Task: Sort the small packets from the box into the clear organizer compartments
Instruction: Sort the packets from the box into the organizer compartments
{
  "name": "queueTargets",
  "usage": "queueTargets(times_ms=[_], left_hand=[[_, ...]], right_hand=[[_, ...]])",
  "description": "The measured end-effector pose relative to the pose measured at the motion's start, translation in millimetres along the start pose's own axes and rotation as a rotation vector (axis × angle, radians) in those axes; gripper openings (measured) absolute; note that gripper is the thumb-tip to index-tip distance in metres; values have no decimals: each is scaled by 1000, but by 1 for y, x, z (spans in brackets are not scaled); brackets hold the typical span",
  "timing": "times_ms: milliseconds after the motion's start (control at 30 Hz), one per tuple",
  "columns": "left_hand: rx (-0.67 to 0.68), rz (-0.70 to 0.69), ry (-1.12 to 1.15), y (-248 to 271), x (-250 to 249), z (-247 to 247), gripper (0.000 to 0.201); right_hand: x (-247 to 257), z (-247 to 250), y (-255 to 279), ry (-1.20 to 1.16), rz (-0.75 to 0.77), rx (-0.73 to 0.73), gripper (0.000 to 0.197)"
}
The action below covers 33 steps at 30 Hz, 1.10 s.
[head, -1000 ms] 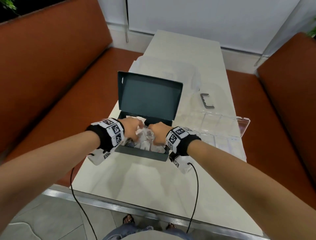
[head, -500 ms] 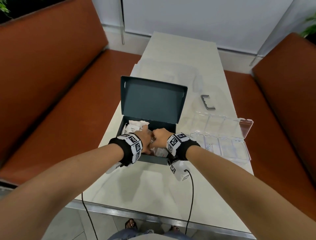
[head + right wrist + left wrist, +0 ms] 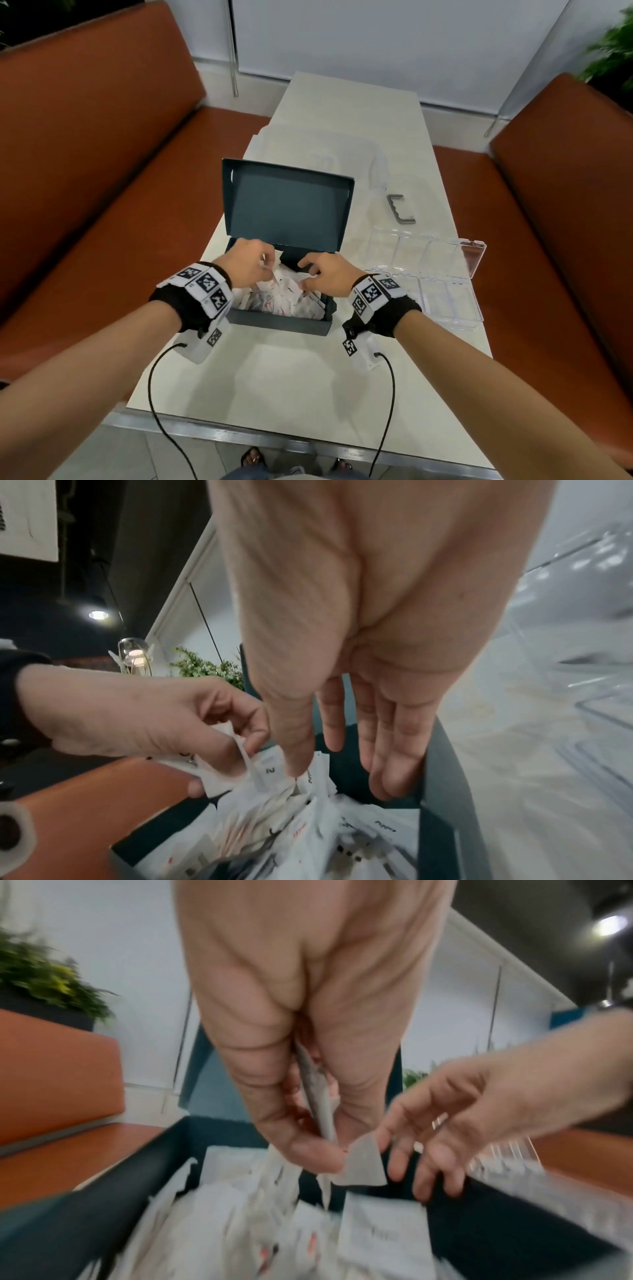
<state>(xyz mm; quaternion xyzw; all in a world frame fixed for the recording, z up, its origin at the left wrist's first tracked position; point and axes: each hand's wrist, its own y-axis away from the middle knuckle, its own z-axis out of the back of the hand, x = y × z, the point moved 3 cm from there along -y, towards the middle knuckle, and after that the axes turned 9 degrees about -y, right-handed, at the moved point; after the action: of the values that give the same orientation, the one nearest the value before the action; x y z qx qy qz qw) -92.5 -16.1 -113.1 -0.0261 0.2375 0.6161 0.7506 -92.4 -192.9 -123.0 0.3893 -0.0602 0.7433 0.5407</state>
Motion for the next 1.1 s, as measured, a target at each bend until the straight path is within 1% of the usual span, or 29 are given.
queueTargets(times_ms=[100, 167, 233, 300, 367, 433, 500, 567, 633, 667, 767, 833, 933, 1033, 1100], left_hand=[[-72, -1, 229, 15, -1, 21, 6], [-100, -3, 391, 22, -7, 30, 7], [-94, 0, 549, 27, -14, 35, 9], [-83, 5, 658, 30, -21, 37, 9], [-80, 6, 696, 31, -24, 37, 9], [-81, 16, 691, 33, -25, 36, 8], [-100, 49, 706, 34, -23, 34, 9], [-115, 99, 771, 34, -20, 31, 22], [-85, 137, 902, 34, -18, 26, 31], [-55, 150, 975, 34, -18, 24, 31], [37, 201, 1196, 32, -18, 17, 19], [86, 202, 1375, 31, -21, 13, 18], [139, 239, 1524, 28, -24, 5, 24], [183, 299, 1643, 26, -23, -2, 19], [157, 336, 1686, 24, -18, -4, 16]], right_hand=[[1, 8, 7, -112, 26, -71, 43], [6, 11, 11, -261, 52, -102, 38], [16, 10, 14, -475, 61, -100, 34], [26, 8, 16, -746, 28, -72, 32], [35, 8, 18, -1032, -16, -35, 33], [41, 10, 19, -1199, -24, -39, 37], [45, 12, 18, -1187, 22, -78, 38], [46, 10, 16, -1121, 84, -125, 37], [46, 8, 14, -1101, 123, -158, 33], [46, 7, 13, -1095, 138, -177, 30], [45, 7, 9, -1040, 142, -253, 29], [45, 7, 4, -1013, 122, -296, 29], [46, 5, -1, -978, 92, -277, 24], [46, 3, -5, -792, 119, -208, 18], [44, 3, -10, -759, 111, -166, 20]])
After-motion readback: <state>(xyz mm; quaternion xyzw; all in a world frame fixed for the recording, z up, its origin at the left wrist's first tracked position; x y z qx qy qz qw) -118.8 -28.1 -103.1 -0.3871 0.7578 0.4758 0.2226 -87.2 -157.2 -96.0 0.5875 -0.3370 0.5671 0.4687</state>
